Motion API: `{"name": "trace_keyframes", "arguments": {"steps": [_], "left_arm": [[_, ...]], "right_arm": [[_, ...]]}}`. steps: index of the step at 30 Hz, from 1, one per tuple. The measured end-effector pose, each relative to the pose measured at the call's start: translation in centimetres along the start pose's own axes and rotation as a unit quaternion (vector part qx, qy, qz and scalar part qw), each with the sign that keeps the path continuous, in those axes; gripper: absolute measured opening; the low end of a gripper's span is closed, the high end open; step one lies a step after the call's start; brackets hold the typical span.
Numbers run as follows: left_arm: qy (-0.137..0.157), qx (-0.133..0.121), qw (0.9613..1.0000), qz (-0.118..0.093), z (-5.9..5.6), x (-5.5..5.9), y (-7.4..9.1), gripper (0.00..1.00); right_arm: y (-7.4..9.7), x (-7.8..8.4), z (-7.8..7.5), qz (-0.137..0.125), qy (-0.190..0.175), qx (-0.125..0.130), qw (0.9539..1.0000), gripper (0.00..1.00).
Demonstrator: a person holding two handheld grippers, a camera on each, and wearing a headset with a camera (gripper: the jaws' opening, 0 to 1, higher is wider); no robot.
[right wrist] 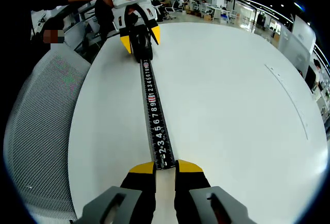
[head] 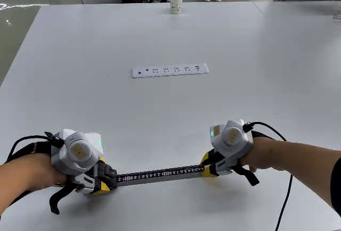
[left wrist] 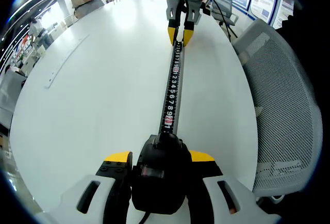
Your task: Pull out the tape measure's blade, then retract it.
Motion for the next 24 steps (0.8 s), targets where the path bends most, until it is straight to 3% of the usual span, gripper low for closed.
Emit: {"name": "trace_keyframes", "arguments": {"steps": [24], "left_arm": [[0.001, -0.001, 1.0, -0.001, 0.12, 0.04, -0.11, 0.37]], "right_arm": [[0.39, 0.69, -0.1, 0.003, -0.005, 0.002, 1.0, 0.09]]}}
Point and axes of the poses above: the centre of the closed fingertips' face, and the gripper's own axes: y roughly backward along the fingers, z roughly to its left, x roughly out of its underside, the point moved 1 cm from there along y, roughly backward along the fingers, and after that the axes turned 3 degrees about -z, right-handed, at the moved point
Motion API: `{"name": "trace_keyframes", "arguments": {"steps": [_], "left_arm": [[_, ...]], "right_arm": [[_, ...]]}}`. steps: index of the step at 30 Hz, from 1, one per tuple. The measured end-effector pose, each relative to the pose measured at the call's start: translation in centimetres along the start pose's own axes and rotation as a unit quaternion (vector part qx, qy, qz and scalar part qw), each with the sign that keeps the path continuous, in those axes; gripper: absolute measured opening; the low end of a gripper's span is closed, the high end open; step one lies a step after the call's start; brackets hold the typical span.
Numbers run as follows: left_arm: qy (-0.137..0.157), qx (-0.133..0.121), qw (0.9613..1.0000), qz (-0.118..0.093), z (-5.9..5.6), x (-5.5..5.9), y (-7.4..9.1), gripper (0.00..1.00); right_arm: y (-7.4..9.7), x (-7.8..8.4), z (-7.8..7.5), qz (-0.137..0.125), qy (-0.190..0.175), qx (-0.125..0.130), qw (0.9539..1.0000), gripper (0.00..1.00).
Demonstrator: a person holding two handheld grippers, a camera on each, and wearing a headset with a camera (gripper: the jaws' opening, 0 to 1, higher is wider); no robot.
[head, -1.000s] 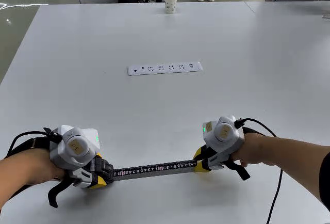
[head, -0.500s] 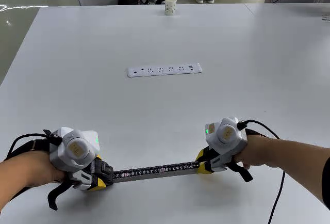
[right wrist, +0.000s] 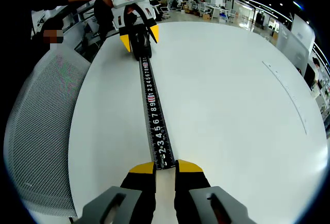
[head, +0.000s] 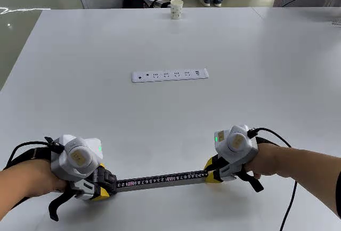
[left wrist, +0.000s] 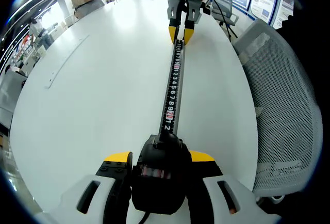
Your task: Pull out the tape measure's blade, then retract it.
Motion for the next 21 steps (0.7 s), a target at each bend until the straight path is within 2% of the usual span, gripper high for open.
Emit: {"name": "trace_keyframes", "arguments": {"steps": [7, 10, 11, 13, 21], "left_arm": [[0.003, -0.001, 1.0, -0.003, 0.12, 0.03, -0.04, 0.37], [0.011, 0.001, 0.9998, -0.016, 0.23, -0.05, 0.02, 0.37], [0.024, -0.001, 0.9995, -0.022, 0.41, -0.1, 0.04, 0.37], [0.017, -0.001, 0.9997, -0.02, 0.31, -0.12, 0.03, 0.37], [0.004, -0.001, 0.9999, -0.013, 0.31, -0.16, 0.07, 0.37]], "right_arm": [[-0.03, -0.01, 0.02, 0.001, 0.004, 0.002, 1.0, 0.1], [-0.07, -0.09, 0.02, 0.004, 0.002, 0.002, 1.0, 0.1], [-0.12, -0.17, 0.02, 0.014, 0.013, 0.0, 0.9998, 0.1], [-0.11, -0.18, 0.09, 0.03, 0.034, -0.002, 0.999, 0.11], [-0.14, -0.16, 0.05, 0.043, 0.054, -0.005, 0.9976, 0.12]]}}
Point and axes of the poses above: the centre of the closed fingertips' face, and the gripper's own axes: y roughly backward along the fingers, z roughly to its left, x roughly out of its underside, the point moved 1 cm from there along y, roughly backward along the fingers, and after that the axes turned 3 degrees about -z, right-handed, at the moved point
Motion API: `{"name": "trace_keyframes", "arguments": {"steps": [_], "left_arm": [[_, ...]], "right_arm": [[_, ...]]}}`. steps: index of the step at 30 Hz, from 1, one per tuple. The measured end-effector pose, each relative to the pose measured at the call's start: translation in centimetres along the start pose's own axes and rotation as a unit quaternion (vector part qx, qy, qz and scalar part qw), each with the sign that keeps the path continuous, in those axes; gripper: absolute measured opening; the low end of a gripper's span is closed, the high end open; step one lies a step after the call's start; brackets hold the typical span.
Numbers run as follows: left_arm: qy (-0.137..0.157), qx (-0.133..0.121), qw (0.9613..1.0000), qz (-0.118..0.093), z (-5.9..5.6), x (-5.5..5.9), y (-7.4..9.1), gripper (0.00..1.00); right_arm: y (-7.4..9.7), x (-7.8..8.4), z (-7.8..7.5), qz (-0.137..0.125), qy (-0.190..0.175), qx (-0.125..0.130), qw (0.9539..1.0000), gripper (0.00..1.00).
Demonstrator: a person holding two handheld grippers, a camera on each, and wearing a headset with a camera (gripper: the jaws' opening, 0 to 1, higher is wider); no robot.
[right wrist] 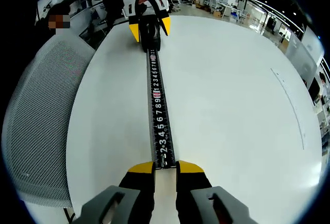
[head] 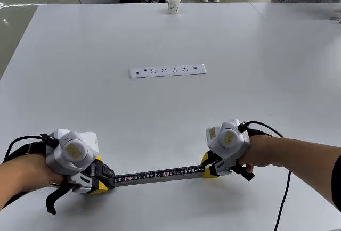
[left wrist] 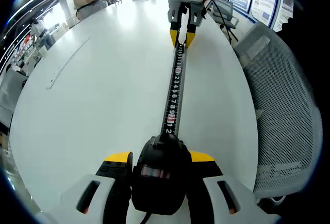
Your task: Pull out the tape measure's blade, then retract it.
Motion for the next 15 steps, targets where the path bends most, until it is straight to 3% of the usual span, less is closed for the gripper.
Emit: {"name": "trace_keyframes", "arguments": {"steps": [9, 13, 15], "left_arm": [[-0.004, 0.004, 1.0, 0.008, -0.21, -0.08, 0.18, 0.36], [0.003, 0.001, 0.9999, 0.01, 0.23, -0.14, 0.55, 0.36], [0.004, -0.002, 0.9999, 0.013, 0.36, -0.02, 0.76, 0.41]], "right_arm": [[0.05, 0.02, 0.0, 0.007, 0.011, -0.004, 0.9999, 0.12], [0.06, 0.0, -0.05, 0.015, 0.014, -0.005, 0.9998, 0.12], [0.05, 0.03, -0.13, 0.019, 0.026, -0.002, 0.9995, 0.12]]}}
Point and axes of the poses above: the centre of the closed fingertips' face, and the gripper's own axes: y roughly backward along the fingers, z roughly to its left, x roughly out of its underside, the point moved 1 cm from there along y, roughly backward along the fingers, and after that the axes turned 3 degrees about -z, right-handed, at the moved point
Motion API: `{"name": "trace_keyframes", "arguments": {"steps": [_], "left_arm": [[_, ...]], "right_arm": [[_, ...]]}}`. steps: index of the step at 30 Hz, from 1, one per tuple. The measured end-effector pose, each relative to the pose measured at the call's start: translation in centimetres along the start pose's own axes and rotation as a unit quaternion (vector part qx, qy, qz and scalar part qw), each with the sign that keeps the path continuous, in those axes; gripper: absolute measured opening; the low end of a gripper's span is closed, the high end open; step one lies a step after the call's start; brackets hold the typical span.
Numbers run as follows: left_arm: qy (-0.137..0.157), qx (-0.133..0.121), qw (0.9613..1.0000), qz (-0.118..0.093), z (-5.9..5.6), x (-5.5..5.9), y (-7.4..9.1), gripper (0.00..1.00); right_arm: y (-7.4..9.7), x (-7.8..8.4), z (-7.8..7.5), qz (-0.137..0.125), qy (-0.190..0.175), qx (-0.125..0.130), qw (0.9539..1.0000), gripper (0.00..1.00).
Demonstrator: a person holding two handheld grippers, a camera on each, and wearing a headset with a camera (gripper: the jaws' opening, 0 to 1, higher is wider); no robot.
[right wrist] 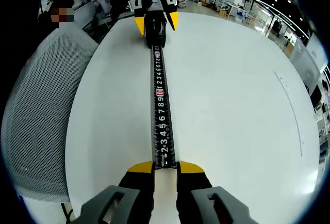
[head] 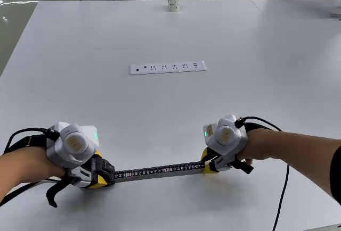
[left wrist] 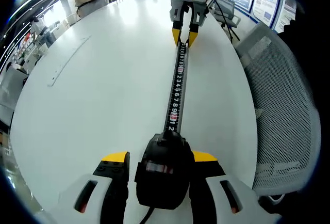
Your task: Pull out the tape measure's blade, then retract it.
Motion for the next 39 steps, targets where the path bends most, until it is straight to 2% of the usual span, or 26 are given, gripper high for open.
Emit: {"name": "trace_keyframes", "arguments": {"steps": [8, 12, 15, 22, 25, 28, 33, 39], "left_arm": [[0.001, 0.002, 1.0, 0.004, -0.2, 0.4, 0.8, 0.47], [0.006, 0.005, 1.0, 0.0, -0.5, 0.4, 0.9, 0.53], [0.017, 0.003, 0.9998, -0.003, -0.7, 0.5, 1.0, 0.62], [0.025, 0.005, 0.9996, -0.007, -1.2, 0.7, 1.4, 0.68], [0.042, 0.0, 0.999, -0.015, -1.2, 0.5, 1.5, 0.74], [0.06, -0.011, 0.998, -0.015, -1.1, 0.7, 1.4, 0.87], [0.079, -0.008, 0.9966, -0.024, -1.4, 0.7, 1.5, 0.99], [0.098, -0.001, 0.9947, -0.029, -1.6, 0.7, 1.6, 0.99]], "right_arm": [[0.5, 0.6, 0.2, 0.016, 0.018, -0.001, 0.9997, 0.16], [0.9, 0.6, 0.3, 0.012, 0.012, 0.002, 0.9999, 0.2], [1.1, 0.6, 0.4, 0.007, 0.007, 0.004, 0.9999, 0.22], [1.2, 0.8, 0.8, 0.004, 0.0, 0.005, 1.0, 0.3], [1.3, 0.8, 0.8, 0.0, -0.013, 0.01, 0.9999, 0.34], [1.3, 0.9, 1.0, -0.004, -0.023, 0.013, 0.9997, 0.38], [1.6, 1.0, 1.2, -0.01, -0.033, 0.013, 0.9993, 0.43], [1.9, 0.5, 1.2, -0.027, -0.051, 0.012, 0.9982, 0.58]]}}
Point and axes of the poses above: the centre of the closed fingertips' face, and the gripper's own axes: y roughly backward along the fingers, z roughly to its left, x roughly out of its underside, the point moved 1 cm from there along y, roughly backward along the fingers, and after that the axes turned 3 degrees about -z, right-handed, at the moved point
